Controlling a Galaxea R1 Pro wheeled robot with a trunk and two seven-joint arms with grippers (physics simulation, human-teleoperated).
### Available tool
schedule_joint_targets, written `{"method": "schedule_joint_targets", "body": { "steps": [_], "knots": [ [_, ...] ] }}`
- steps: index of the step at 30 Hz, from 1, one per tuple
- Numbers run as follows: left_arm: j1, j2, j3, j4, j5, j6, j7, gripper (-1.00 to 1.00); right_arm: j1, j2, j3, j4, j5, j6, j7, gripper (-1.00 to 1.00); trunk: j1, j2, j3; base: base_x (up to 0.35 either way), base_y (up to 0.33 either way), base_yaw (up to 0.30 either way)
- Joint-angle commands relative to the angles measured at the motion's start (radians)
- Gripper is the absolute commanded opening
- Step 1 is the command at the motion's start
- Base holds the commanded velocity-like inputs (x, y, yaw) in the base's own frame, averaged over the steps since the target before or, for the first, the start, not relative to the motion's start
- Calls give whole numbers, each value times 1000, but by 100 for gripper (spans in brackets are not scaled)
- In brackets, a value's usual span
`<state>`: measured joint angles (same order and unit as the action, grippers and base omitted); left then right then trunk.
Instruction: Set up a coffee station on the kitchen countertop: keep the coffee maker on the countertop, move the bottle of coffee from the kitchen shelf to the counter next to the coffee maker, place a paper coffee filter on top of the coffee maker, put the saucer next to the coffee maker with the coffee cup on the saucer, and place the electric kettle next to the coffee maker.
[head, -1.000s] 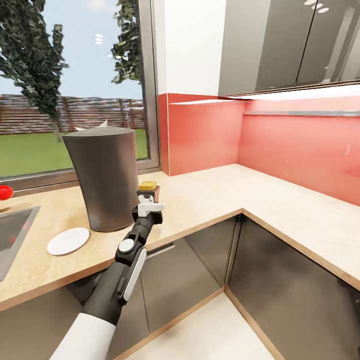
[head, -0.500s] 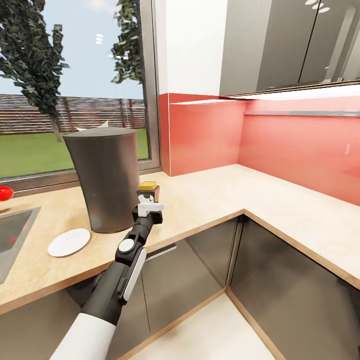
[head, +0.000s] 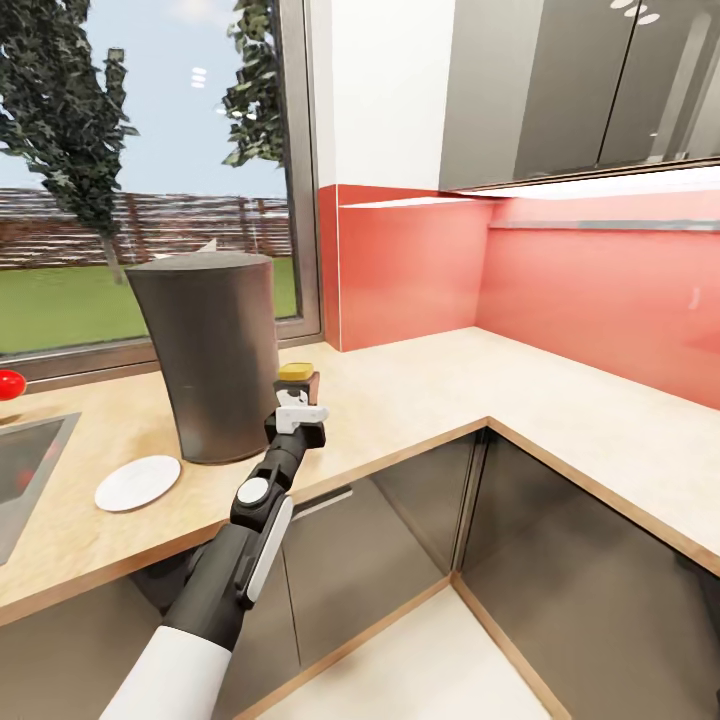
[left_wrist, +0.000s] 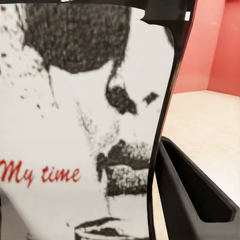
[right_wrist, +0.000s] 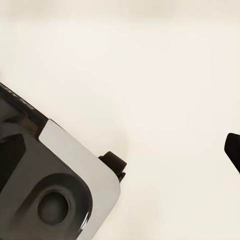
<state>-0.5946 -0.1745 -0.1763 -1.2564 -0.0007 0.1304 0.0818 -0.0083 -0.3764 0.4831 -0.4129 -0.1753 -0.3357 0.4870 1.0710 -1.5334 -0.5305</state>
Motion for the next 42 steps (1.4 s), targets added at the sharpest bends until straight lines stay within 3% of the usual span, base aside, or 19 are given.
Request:
{"method": "schedule_joint_targets", "body": {
  "steps": [1,13,19,23,42],
  "knots": [
    [-1,0,-1,-1,-2,6,4,-100,-1,-1,6,0,-10,-2,2,100,0,-1,-1,0,0,0],
    [-1,0,-2,-2,-2,8,4,-100,-1,-2,6,0,-10,-2,2,100,23,-43,-20,0,0,0],
    [-1,0,-2,-3,-2,8,4,-100,-1,-2,6,0,-11,-2,2,100,23,-43,-20,0,0,0],
    [-1,0,-2,-3,-2,8,4,-100,-1,-1,6,0,-10,-2,2,100,38,-71,-32,0,0,0],
    [-1,0,-2,-4,-2,8,4,-100,-1,-2,8,0,-10,-2,4,100,54,-99,-45,0,0,0]
  ]
}}
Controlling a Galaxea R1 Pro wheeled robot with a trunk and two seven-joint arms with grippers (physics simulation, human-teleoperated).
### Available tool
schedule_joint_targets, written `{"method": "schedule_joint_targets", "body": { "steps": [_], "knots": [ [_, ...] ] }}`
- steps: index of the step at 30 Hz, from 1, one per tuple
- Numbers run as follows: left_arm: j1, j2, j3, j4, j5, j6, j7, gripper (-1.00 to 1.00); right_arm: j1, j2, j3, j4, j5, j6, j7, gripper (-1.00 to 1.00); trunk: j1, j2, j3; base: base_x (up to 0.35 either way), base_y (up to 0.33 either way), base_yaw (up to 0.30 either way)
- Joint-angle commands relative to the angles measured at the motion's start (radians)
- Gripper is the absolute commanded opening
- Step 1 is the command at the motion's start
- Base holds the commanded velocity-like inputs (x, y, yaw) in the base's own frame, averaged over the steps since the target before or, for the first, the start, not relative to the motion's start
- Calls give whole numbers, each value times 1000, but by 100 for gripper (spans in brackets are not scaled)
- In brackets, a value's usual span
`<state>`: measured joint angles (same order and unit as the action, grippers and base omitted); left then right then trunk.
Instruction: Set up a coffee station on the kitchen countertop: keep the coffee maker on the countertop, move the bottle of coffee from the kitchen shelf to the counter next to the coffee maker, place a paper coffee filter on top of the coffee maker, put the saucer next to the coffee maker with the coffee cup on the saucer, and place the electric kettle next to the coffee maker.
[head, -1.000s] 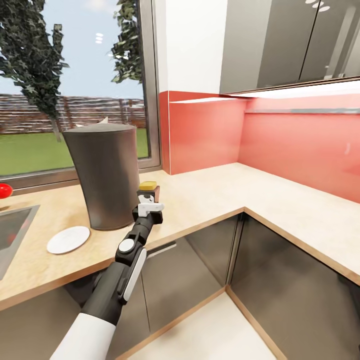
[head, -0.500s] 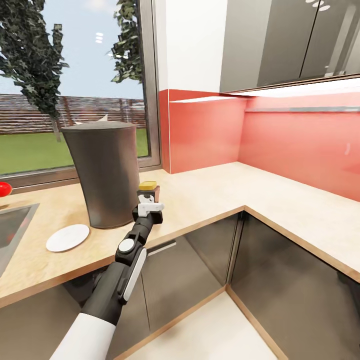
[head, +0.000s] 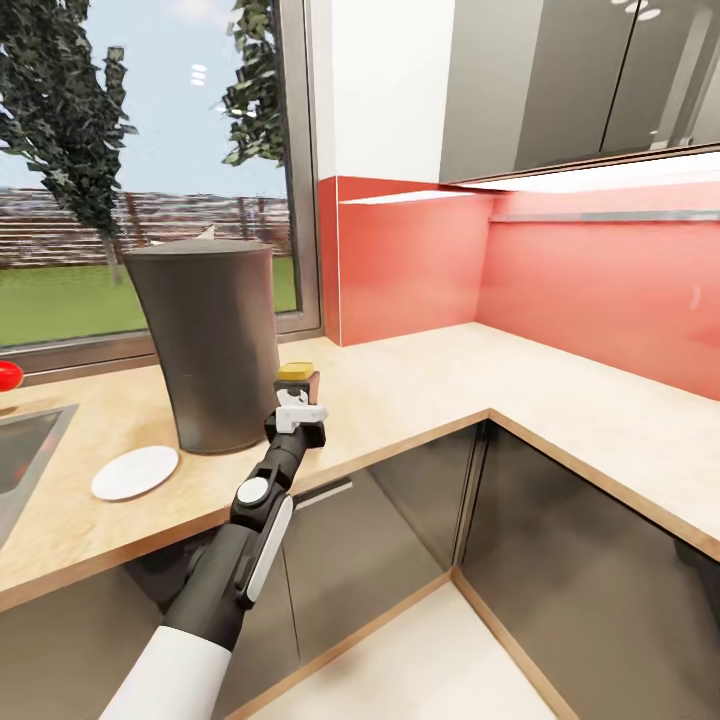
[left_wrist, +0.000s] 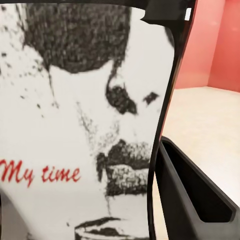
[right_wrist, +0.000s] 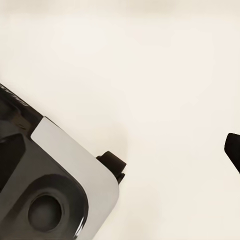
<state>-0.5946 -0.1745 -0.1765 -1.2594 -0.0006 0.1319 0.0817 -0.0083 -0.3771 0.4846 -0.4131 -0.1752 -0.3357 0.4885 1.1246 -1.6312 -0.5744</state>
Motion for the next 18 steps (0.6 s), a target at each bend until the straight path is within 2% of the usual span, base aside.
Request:
{"method": "schedule_joint_targets", "body": {
  "steps": [1,18],
  "knots": [
    [-1,0,-1,-2,-2,6,4,-100,-1,-1,6,0,-10,-2,2,100,4,-8,-4,0,0,0],
    [-1,0,-1,-2,-2,8,4,-100,-1,-1,8,0,-11,-2,2,100,15,-29,-14,0,0,0]
  ]
}}
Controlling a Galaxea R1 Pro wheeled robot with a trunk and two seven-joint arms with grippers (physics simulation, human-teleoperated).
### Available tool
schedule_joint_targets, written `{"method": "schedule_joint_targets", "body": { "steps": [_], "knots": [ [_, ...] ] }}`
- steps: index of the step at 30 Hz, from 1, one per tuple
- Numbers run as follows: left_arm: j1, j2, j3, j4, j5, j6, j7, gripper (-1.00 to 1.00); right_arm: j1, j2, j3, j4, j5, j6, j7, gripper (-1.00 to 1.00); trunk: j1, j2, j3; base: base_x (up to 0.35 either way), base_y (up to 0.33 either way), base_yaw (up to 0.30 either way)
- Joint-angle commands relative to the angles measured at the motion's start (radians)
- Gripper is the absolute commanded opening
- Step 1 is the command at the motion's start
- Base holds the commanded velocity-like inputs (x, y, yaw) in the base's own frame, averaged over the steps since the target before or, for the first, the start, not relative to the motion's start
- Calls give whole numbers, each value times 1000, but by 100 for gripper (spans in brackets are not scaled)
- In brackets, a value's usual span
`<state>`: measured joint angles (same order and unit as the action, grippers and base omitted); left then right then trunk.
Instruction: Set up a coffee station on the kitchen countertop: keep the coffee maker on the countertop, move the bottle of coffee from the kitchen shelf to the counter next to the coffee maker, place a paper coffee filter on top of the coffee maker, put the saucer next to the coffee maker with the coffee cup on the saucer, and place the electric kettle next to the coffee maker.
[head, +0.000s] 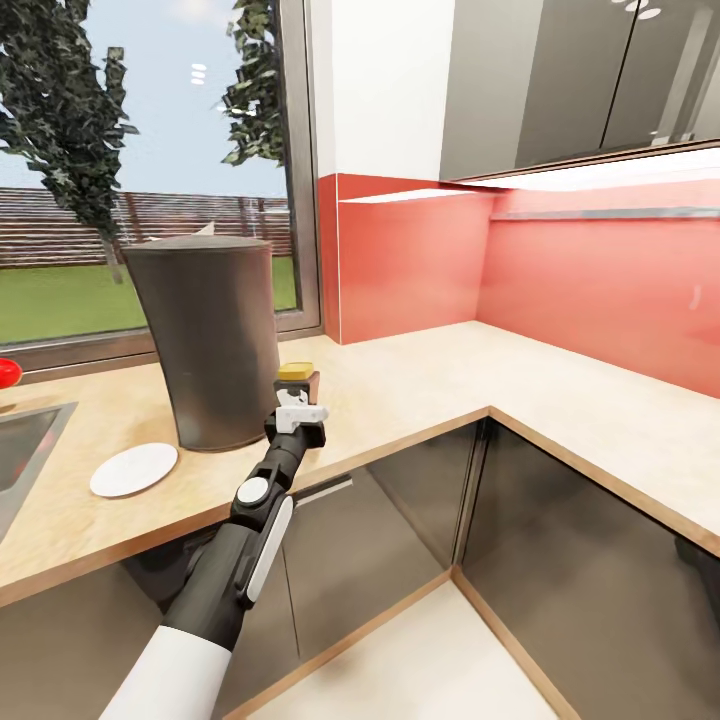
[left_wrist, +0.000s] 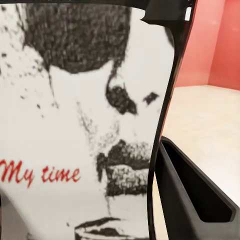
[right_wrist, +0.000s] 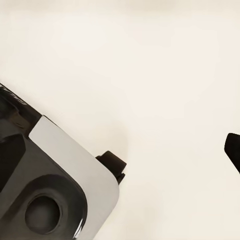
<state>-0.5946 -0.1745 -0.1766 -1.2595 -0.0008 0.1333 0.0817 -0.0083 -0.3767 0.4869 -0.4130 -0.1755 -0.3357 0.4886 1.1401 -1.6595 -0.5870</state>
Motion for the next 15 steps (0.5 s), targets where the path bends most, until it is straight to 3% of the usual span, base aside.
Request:
{"method": "schedule_joint_targets", "body": {
  "steps": [1,15],
  "knots": [
    [-1,0,-1,-1,-2,6,4,-100,-1,-1,6,0,-10,-2,2,100,4,-8,-4,0,0,0],
    [-1,0,-1,-3,-2,7,4,-100,-1,-1,6,0,-10,-2,2,100,27,-50,-23,0,0,0]
  ]
}}
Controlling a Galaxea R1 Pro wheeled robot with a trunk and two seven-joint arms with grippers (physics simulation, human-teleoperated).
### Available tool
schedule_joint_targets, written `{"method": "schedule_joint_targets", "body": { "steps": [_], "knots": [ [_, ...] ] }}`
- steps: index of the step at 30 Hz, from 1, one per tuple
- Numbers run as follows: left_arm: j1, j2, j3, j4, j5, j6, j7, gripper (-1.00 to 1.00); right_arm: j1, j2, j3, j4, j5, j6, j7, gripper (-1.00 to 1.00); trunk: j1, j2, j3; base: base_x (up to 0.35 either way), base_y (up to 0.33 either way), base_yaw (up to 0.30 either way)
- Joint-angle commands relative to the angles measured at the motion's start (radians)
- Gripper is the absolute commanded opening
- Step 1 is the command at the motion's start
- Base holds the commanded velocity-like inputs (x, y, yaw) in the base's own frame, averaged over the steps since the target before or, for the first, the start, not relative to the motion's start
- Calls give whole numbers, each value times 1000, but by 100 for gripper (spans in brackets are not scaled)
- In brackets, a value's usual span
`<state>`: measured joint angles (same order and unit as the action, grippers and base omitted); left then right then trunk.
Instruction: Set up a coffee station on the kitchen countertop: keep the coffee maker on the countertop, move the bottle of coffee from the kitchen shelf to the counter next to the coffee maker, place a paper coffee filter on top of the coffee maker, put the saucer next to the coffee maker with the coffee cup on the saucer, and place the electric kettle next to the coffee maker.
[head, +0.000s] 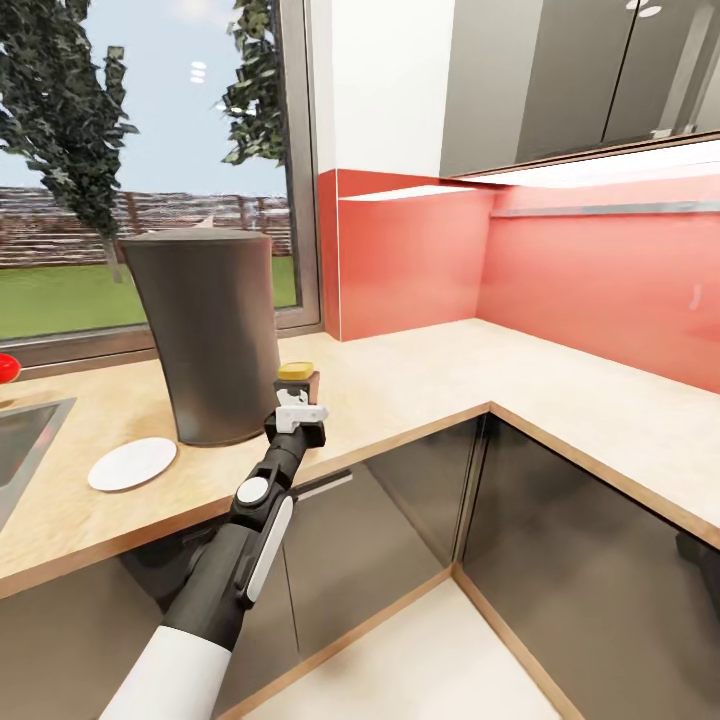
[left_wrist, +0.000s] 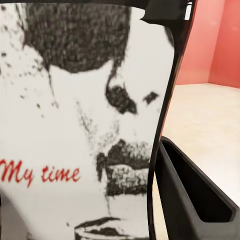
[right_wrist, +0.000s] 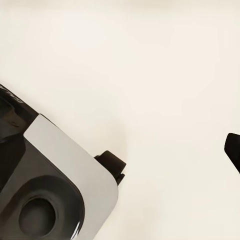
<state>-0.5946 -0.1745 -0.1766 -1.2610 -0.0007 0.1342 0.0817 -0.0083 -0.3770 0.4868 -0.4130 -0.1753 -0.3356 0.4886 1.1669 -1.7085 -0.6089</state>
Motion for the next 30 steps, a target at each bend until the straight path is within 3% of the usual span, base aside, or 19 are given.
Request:
{"method": "schedule_joint_targets", "body": {
  "steps": [1,16,30],
  "knots": [
    [-1,0,-1,-1,-2,6,4,-100,-1,-1,7,0,-10,-2,2,100,0,-1,-1,0,0,0],
    [-1,0,-2,-7,-2,7,4,-100,-1,-1,7,0,-11,-2,2,100,34,-64,-29,0,0,0],
    [-1,0,-1,-6,-2,9,4,-100,-1,-1,7,0,-10,-2,2,100,34,-64,-29,0,0,0]
  ]
}}
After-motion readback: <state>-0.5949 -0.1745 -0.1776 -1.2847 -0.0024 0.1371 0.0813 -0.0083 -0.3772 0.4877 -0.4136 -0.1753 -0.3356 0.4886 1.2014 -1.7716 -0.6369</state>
